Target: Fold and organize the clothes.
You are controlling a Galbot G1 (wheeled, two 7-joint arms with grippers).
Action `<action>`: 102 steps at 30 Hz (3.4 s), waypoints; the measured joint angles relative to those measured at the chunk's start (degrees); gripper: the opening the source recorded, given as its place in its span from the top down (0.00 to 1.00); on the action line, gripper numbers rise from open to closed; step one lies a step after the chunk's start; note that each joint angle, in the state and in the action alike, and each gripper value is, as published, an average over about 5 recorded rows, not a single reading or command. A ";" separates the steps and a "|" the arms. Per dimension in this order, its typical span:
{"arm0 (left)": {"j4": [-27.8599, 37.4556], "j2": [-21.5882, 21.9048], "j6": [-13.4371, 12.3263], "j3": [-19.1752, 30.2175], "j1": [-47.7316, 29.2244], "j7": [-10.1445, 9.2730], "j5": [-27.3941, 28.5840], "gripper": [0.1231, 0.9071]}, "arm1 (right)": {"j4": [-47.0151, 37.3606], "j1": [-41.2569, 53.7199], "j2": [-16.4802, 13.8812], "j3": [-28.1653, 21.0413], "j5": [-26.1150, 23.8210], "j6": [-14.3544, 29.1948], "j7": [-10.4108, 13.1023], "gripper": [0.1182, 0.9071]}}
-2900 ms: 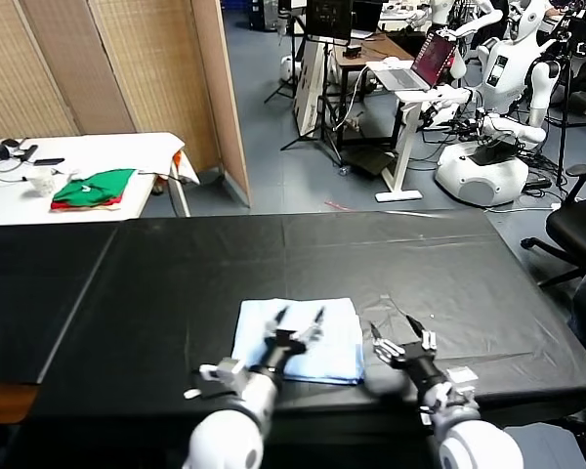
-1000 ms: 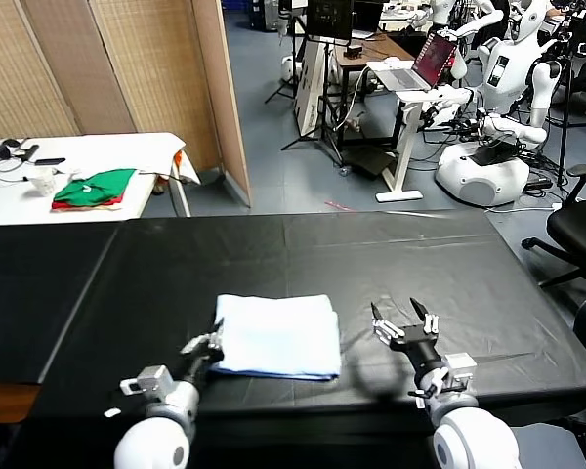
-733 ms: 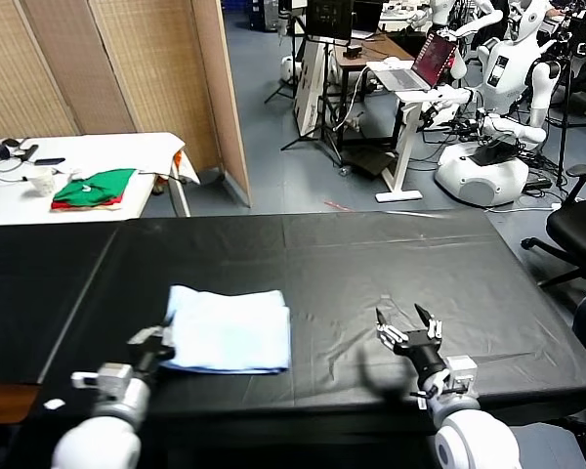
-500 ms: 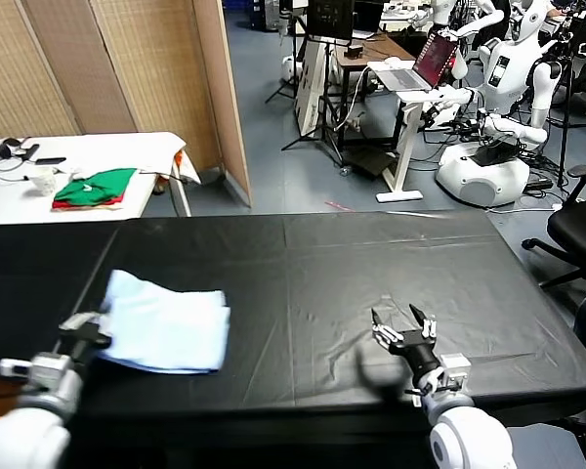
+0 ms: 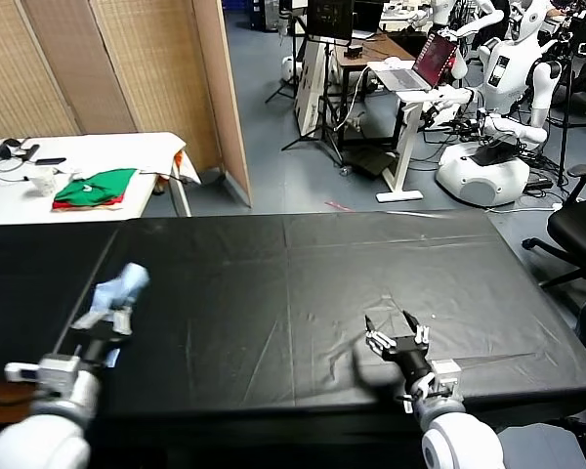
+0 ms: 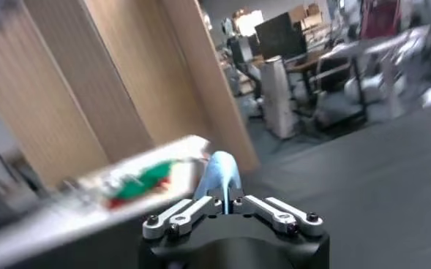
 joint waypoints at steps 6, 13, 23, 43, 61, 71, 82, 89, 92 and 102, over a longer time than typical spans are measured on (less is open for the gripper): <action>4.04 -7.66 -0.73 11.36 -6.25 0.18 -0.58 0.93 | 0.61 -0.58 -0.10 -0.36 2.25 -0.69 -0.69 0.00; 8.08 -13.76 -1.52 18.71 -9.90 0.47 0.85 0.93 | 0.09 0.96 -1.63 -2.13 6.89 -3.27 -1.02 0.00; 8.17 -16.22 -4.12 20.11 -9.35 4.22 -0.25 0.53 | -1.67 5.99 -2.95 -9.20 14.03 -7.56 -0.83 0.00; 3.90 -13.12 -6.55 9.72 -4.68 3.32 -0.27 0.00 | -11.98 15.95 1.87 -24.52 14.09 -10.19 4.18 0.06; 5.82 -14.44 -9.56 7.37 -2.12 3.27 2.54 0.00 | -6.68 12.47 1.90 -15.74 10.15 -16.08 1.54 0.96; 6.39 -12.23 -10.79 7.51 -1.18 3.02 2.59 0.00 | -3.05 11.24 -3.07 -7.29 8.44 -19.87 -1.96 0.73; 6.88 -10.33 -14.55 7.75 0.02 1.40 1.84 0.00 | -0.21 8.24 -6.69 -4.07 7.32 -18.10 -2.07 0.02; 5.26 -9.10 -13.87 7.85 2.46 0.00 2.24 0.00 | 2.06 1.97 -9.04 -2.67 3.84 -2.23 0.85 0.00; 4.85 -8.89 -14.21 7.81 3.91 -0.01 2.36 0.00 | 3.31 -2.00 -9.66 -1.92 1.59 5.04 1.53 0.00; 3.67 -10.04 -16.12 8.21 10.23 -0.51 4.04 0.00 | 7.59 -13.26 -8.10 -0.13 -4.85 19.61 5.47 0.00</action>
